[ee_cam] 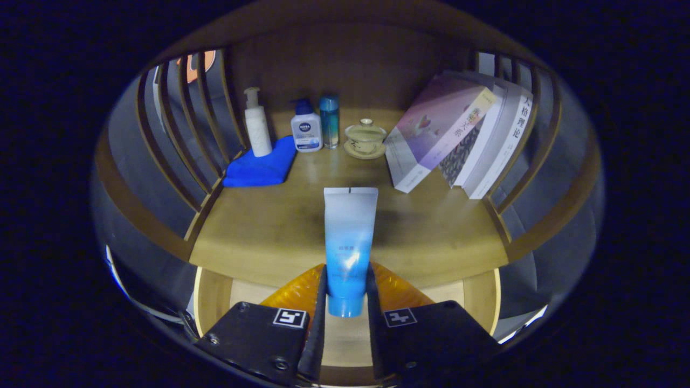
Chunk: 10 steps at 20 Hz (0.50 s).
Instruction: Pull open the drawer, take out the items inside it, and place them on the countertop above the cabinet.
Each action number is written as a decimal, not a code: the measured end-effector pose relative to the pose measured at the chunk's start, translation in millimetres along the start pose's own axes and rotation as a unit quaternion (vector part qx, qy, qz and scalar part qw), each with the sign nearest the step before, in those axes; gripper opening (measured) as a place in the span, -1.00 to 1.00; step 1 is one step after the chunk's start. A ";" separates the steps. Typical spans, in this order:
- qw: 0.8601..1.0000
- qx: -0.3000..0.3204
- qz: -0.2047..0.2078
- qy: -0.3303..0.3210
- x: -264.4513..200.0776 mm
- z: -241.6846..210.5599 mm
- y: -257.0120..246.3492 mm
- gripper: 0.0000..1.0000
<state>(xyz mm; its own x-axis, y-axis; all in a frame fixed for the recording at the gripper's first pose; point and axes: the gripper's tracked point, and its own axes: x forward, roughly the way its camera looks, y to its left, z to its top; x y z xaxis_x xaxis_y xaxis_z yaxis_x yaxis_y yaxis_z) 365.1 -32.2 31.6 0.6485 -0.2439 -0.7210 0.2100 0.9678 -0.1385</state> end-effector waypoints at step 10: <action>0.999 -0.003 -0.019 -0.028 39.2 23.9 -2.2 -0.23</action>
<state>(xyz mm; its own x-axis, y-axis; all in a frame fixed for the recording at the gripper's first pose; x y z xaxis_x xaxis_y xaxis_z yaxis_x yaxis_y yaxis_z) 407.5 -45.4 19.9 0.6810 -0.2825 -0.6756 0.2304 0.9584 -0.1686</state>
